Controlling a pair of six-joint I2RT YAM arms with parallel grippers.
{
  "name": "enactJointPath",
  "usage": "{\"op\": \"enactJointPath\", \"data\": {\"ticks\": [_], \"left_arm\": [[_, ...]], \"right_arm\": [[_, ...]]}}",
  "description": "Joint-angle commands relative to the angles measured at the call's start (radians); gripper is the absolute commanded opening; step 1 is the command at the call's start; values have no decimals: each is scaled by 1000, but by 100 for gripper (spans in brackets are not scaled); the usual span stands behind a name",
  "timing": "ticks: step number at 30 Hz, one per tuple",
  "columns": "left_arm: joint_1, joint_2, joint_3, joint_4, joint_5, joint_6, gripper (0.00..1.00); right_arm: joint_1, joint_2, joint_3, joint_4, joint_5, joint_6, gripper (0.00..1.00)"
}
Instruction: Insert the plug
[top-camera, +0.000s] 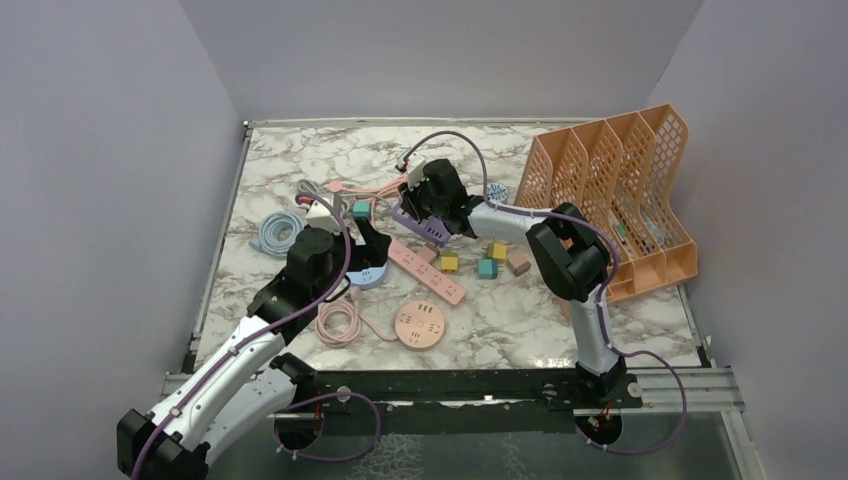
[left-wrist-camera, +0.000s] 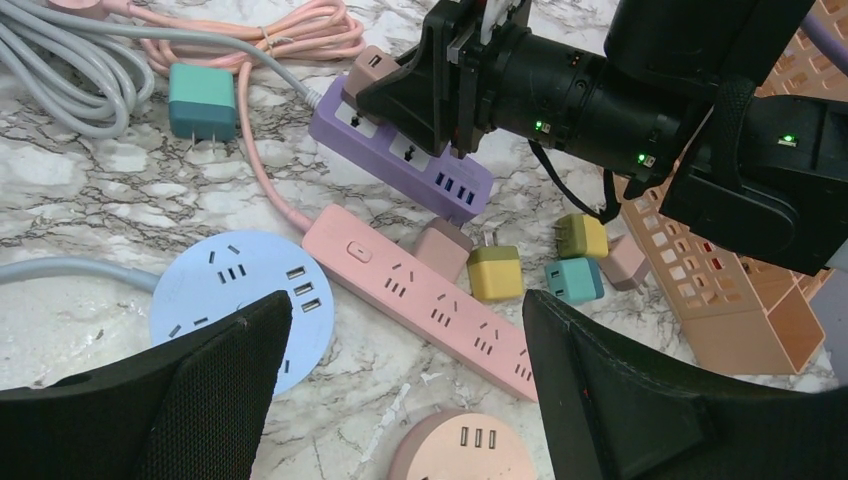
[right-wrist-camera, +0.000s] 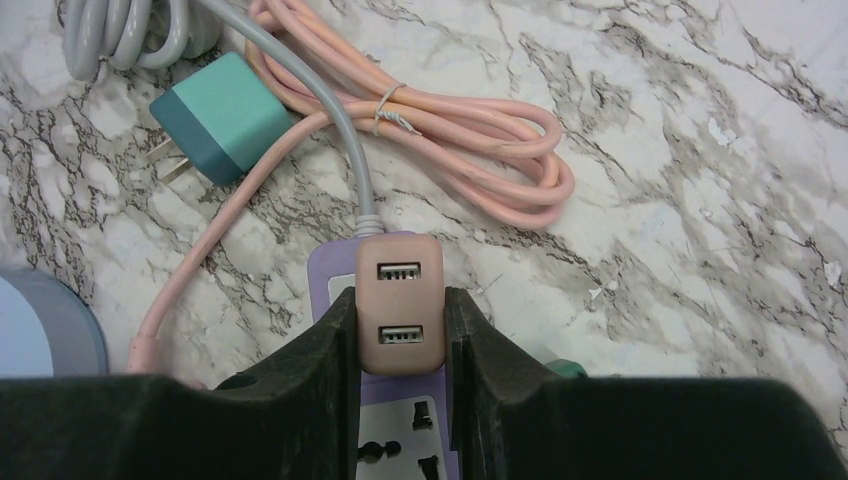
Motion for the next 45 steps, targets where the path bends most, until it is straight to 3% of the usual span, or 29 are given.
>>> {"op": "enactJointPath", "data": {"ticks": [1, 6, 8, 12, 16, 21, 29, 38, 45], "left_arm": [[-1, -21, 28, -5, -34, 6, 88], [-1, -23, 46, -20, -44, 16, 88], [-1, -22, 55, -25, -46, 22, 88], [-1, -16, 78, -46, -54, 31, 89], [-1, -10, 94, -77, -67, 34, 90], [-1, -8, 108, -119, -65, 34, 91], [-1, -6, 55, -90, -15, 8, 91], [-1, 50, 39, -53, 37, -8, 91], [-1, 100, 26, -13, 76, -26, 91]], "right_arm": [[17, 170, -45, -502, 38, 66, 4], [15, 105, -14, -530, 15, 95, 8], [15, 58, 16, -533, 10, 117, 14], [13, 8, 122, -537, 60, 178, 51], [8, -19, 258, -547, 49, 232, 60], [2, -116, 249, -516, 62, 319, 62], [-51, -200, 125, -552, 303, 585, 61], [-95, -29, 260, -622, 335, 713, 61], [-102, 72, 344, -621, 264, 678, 61]]}}
